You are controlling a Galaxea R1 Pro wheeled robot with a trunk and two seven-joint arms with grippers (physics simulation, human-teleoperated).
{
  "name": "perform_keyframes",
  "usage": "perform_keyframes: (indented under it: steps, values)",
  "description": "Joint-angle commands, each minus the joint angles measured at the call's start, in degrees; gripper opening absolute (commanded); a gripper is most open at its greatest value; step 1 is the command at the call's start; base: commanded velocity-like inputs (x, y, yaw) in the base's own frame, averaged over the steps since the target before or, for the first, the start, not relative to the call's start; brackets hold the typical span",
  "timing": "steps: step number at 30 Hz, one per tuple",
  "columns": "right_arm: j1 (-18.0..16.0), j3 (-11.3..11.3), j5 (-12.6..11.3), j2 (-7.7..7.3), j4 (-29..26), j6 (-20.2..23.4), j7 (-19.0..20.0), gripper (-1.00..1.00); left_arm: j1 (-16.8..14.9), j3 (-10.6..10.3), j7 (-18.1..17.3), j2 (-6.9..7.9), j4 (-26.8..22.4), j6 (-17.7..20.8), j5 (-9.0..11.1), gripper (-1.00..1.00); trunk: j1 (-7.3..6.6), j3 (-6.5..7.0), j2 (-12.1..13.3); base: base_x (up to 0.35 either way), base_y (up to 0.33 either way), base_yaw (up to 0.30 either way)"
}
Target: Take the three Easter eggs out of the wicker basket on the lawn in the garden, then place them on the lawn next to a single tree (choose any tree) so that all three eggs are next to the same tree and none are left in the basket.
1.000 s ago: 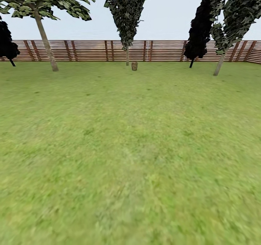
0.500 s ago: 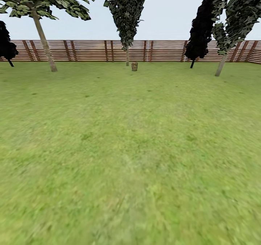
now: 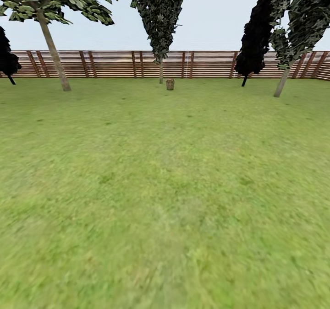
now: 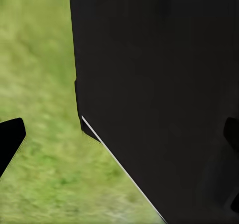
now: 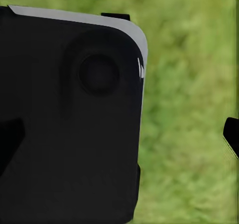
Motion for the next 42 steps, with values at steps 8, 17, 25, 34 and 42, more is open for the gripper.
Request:
perform_keyframes:
  steps: [8,17,25,34,42]
  values:
    - [0.0,0.0,0.2,-0.01,0.1,-0.2,0.0,1.00,0.0,0.0,0.0,0.00,-0.1,-0.1,0.1,1.00,0.03,-0.04,0.0,0.327,0.000,0.000]
    - [0.0,0.0,0.3,-0.10,0.1,-0.2,0.1,1.00,0.0,0.0,0.0,0.00,-0.1,-0.1,0.1,1.00,0.03,-0.04,0.0,0.326,0.000,-0.089]
    - [0.0,0.0,0.2,-0.14,0.1,-0.2,0.2,1.00,0.0,0.0,0.0,0.00,-0.1,-0.1,0.1,1.00,0.03,-0.04,0.0,0.326,0.000,-0.048]
    - [0.0,0.1,0.1,-0.17,0.1,0.0,0.2,1.00,0.0,0.0,0.0,0.00,-0.1,-0.1,0.1,1.00,0.03,-0.04,0.0,0.327,0.000,-0.001]
    - [0.0,0.1,0.0,-0.17,0.1,0.1,0.2,1.00,0.0,0.0,0.0,0.00,-0.1,-0.1,0.1,1.00,0.03,-0.04,0.0,0.327,0.000,0.000]
